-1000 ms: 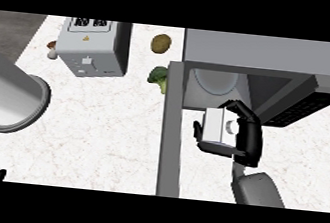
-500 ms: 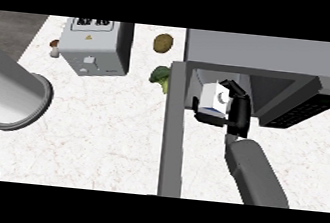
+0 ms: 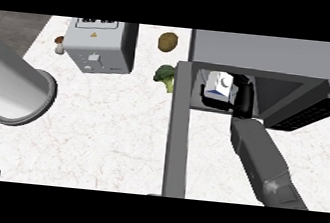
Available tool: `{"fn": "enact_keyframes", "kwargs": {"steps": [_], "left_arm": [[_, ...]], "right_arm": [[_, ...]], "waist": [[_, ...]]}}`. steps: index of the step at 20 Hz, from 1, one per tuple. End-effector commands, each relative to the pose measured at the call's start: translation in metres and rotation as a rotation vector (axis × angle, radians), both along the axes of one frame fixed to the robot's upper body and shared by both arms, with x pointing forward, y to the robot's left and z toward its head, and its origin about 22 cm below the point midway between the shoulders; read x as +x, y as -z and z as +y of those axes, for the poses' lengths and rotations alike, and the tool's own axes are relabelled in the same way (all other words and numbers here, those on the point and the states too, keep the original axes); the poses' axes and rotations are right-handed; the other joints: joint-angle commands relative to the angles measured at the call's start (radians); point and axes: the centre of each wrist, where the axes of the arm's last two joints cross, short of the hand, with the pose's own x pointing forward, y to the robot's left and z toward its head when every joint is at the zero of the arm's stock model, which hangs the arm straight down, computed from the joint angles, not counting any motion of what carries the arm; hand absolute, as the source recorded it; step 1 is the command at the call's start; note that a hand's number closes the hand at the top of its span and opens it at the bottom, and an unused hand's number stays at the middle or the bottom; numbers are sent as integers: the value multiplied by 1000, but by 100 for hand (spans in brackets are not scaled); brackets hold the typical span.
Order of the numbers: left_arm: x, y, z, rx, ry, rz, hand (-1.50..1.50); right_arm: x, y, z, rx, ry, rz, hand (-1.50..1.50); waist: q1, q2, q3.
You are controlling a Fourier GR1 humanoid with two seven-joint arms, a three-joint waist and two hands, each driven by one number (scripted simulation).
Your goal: Pick up the milk, place it into the microwave and close the microwave
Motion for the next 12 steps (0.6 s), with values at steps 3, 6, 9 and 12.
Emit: {"fn": "enact_keyframes", "kwargs": {"steps": [3, 6, 9, 12], "left_arm": [[8, -3, -6, -4, 6, -5, -150], [9, 2, 9, 12, 27, -9, -150], [7, 6, 3, 0, 44, 1, -150], [16, 12, 1, -12, 51, -4, -150]], "right_arm": [[13, -5, -31, -99, 13, 11, 150], [16, -7, -36, -147, 35, 24, 150], [16, -7, -42, -223, 58, -6, 150], [30, -28, -49, -286, 89, -65, 150]], "waist": [[19, 11, 2], [32, 17, 1], [47, 25, 2], [47, 26, 2]]}}
